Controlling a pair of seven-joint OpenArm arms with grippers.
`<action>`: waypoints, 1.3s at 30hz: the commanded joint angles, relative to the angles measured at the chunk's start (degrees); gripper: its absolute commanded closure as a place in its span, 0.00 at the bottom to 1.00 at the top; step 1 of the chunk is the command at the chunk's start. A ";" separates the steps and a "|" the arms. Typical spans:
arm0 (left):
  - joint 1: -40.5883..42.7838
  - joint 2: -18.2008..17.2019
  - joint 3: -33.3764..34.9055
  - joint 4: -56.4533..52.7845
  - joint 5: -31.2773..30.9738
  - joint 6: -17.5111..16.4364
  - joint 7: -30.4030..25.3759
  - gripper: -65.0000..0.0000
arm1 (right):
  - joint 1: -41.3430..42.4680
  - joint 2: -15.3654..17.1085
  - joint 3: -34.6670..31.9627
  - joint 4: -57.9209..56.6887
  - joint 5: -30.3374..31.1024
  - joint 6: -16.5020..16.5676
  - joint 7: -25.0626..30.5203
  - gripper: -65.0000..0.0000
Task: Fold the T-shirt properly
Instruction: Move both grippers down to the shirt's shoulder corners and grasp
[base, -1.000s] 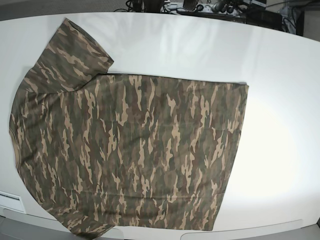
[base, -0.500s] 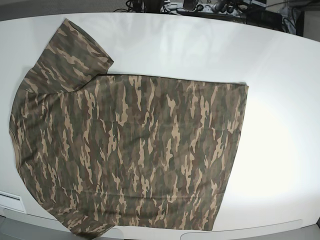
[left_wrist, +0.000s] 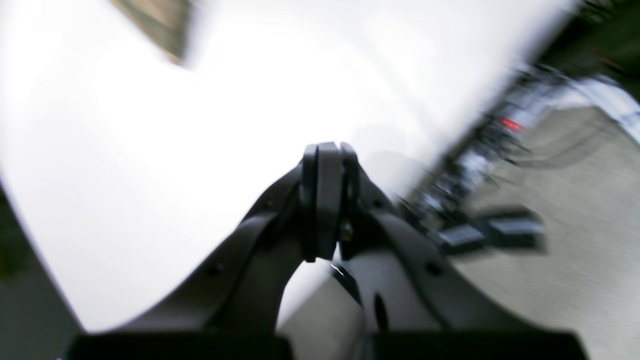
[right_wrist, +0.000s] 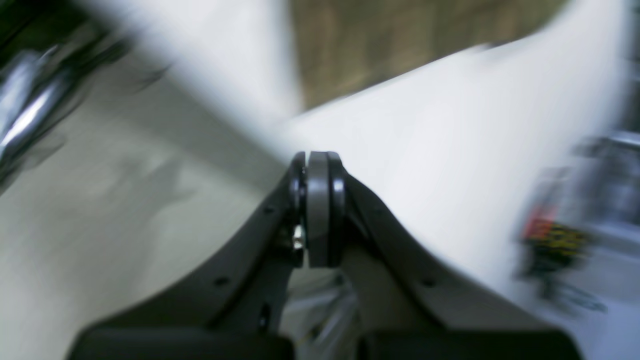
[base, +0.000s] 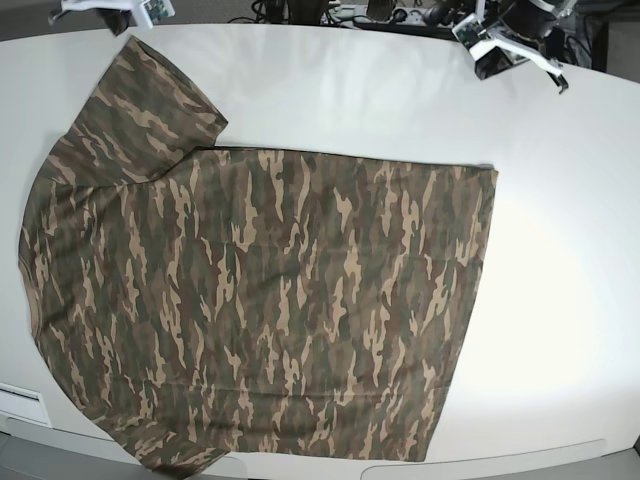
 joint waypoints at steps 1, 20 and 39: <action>-1.33 -1.97 -1.33 0.04 0.02 -0.57 -2.73 1.00 | 0.09 0.11 0.79 1.03 -0.61 -0.26 1.68 1.00; -47.06 -21.09 18.45 -30.32 -12.55 -30.84 -23.98 0.42 | 5.84 0.07 3.06 1.03 8.63 1.46 4.15 1.00; -75.82 -18.14 56.70 -37.00 -1.64 -24.79 -24.22 0.42 | 5.84 -0.09 3.06 1.03 8.66 1.46 4.17 1.00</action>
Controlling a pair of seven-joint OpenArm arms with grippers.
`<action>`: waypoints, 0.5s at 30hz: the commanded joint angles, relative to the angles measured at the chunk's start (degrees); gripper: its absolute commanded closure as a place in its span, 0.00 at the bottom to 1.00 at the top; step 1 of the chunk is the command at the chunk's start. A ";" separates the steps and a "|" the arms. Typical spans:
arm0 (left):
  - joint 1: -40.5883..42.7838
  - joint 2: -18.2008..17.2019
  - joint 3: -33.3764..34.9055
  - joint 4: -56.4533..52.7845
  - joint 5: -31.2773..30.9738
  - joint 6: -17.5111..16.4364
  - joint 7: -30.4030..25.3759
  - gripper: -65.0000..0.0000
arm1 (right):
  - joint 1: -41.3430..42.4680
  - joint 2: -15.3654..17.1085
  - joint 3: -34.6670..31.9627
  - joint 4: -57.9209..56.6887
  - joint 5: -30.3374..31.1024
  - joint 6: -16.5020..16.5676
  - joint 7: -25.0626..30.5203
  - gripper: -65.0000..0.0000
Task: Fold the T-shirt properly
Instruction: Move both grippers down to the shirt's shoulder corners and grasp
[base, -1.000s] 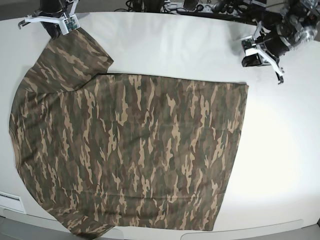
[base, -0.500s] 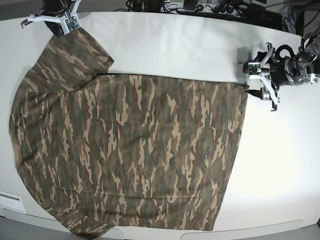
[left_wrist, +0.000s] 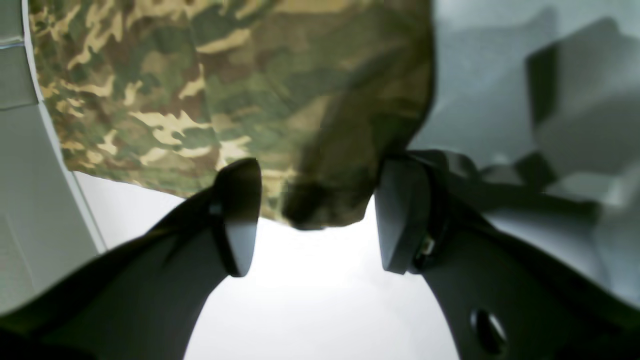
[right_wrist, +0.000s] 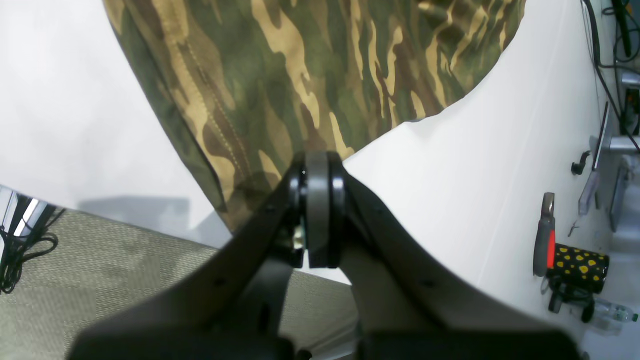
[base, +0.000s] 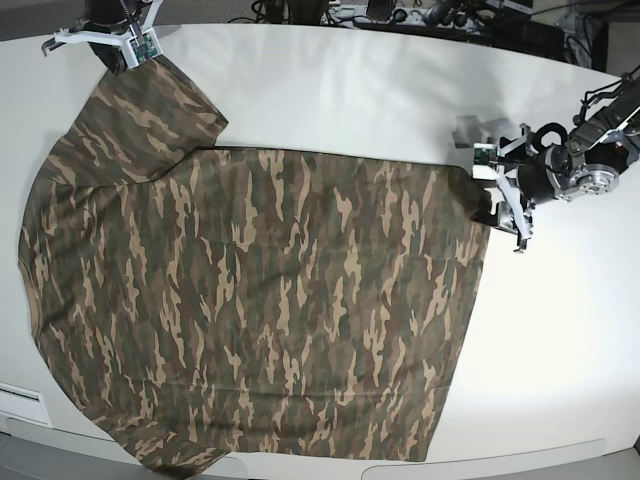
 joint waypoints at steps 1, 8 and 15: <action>0.81 0.33 1.14 -0.70 0.76 -3.13 1.77 0.42 | -0.81 0.31 0.26 1.03 -0.59 -0.61 0.85 1.00; 0.81 2.16 1.14 -0.70 -0.46 -3.67 5.14 0.64 | -0.81 0.33 0.26 1.03 -0.50 -0.59 3.17 1.00; 0.81 2.12 1.14 -0.70 -3.08 -1.22 12.00 1.00 | 1.46 0.35 0.26 1.03 -0.42 -0.57 5.35 1.00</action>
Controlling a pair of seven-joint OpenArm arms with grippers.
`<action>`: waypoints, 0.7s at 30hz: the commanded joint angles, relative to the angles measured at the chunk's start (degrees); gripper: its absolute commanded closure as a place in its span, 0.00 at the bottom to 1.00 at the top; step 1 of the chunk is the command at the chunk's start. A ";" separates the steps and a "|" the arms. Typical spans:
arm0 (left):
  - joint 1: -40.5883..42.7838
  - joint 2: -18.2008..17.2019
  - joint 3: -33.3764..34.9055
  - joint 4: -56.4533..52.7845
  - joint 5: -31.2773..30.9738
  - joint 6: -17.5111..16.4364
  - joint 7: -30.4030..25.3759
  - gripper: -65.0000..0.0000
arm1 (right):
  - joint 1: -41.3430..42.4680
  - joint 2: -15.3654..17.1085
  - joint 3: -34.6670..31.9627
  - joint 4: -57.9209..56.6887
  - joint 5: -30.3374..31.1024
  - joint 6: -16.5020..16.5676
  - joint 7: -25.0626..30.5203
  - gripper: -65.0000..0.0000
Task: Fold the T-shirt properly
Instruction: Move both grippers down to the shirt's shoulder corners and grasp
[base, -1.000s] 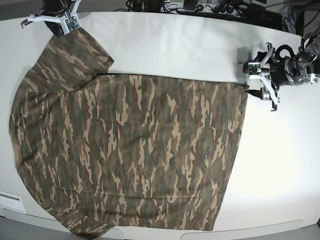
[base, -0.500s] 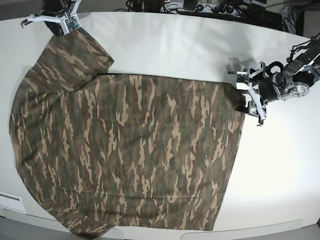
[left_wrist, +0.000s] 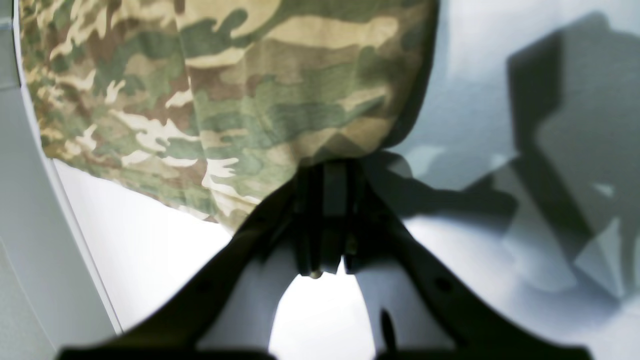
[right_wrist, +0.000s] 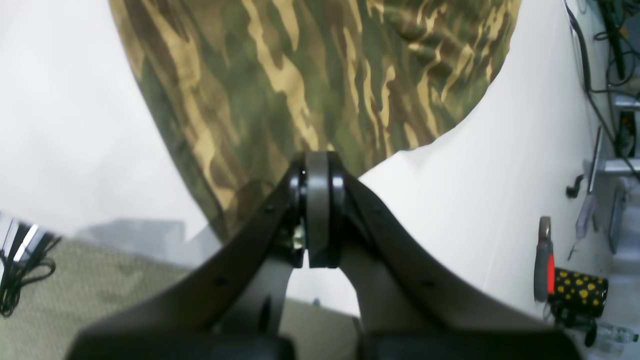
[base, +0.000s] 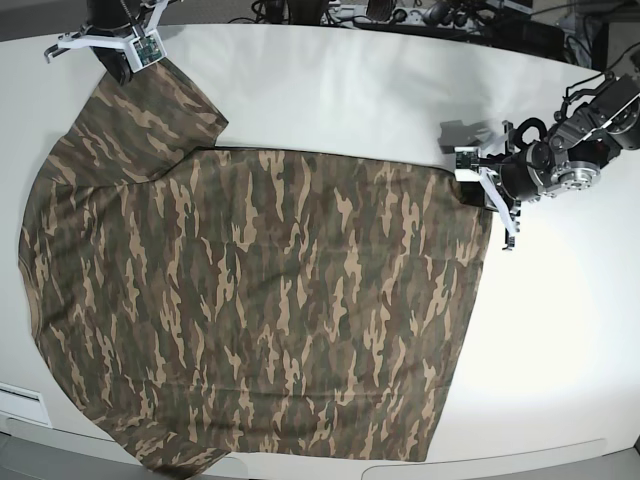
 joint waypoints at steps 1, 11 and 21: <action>0.52 -1.03 0.70 -0.72 0.66 -2.21 4.37 1.00 | 0.28 0.35 0.26 1.03 -0.68 -0.81 1.05 1.00; 0.50 -1.18 0.70 -0.72 0.63 -2.01 4.76 1.00 | 10.64 1.84 0.28 -0.57 -0.66 2.51 3.48 0.76; 0.68 -1.31 0.70 -0.72 -0.98 -2.03 4.76 1.00 | 19.37 9.92 6.36 -16.55 3.15 0.76 2.34 0.46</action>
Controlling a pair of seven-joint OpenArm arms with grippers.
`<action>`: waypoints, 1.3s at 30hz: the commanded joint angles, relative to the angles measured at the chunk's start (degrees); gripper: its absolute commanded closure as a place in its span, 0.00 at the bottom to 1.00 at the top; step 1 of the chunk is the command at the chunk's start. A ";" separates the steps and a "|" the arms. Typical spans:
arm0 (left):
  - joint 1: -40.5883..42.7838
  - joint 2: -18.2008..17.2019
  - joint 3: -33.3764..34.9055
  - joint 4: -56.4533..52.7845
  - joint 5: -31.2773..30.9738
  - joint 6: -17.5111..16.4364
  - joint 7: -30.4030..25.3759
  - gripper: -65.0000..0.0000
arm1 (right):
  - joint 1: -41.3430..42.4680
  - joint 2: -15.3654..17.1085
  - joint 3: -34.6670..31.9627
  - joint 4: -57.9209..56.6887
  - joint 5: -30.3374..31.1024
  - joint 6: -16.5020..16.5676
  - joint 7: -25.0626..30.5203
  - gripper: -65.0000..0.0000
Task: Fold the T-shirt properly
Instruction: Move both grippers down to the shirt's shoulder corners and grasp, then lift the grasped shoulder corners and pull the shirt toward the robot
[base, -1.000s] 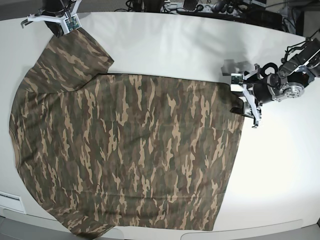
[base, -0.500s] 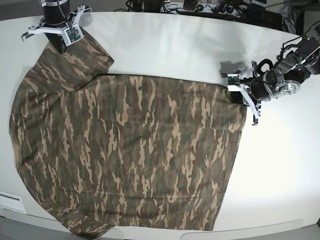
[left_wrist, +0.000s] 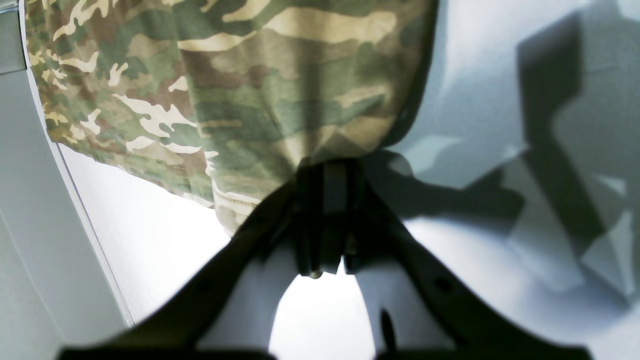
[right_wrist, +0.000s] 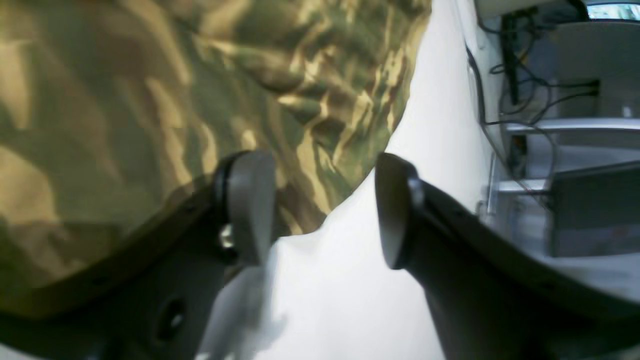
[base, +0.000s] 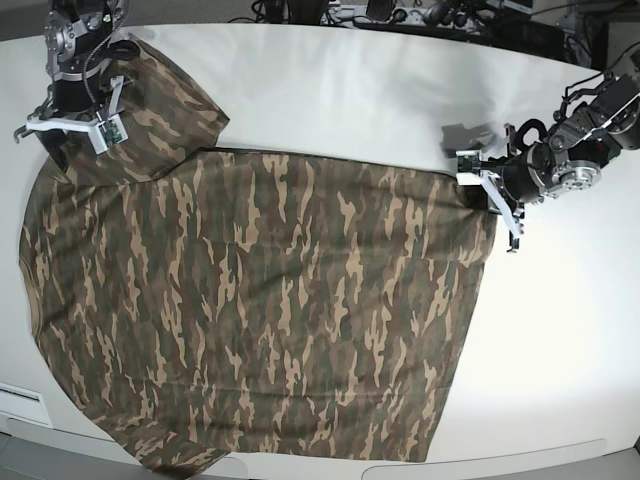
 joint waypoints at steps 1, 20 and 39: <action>0.68 -1.18 0.66 -0.70 -0.52 -3.04 2.86 1.00 | 0.11 1.38 1.84 -0.04 0.76 0.11 0.63 0.46; 0.68 -1.05 0.66 -0.70 -0.48 -3.02 2.69 1.00 | 8.39 3.02 8.66 -14.84 15.89 15.54 2.45 0.46; 1.16 -4.92 0.66 8.98 -2.86 5.66 11.37 1.00 | 6.01 3.04 8.79 -4.46 20.50 15.78 -4.20 1.00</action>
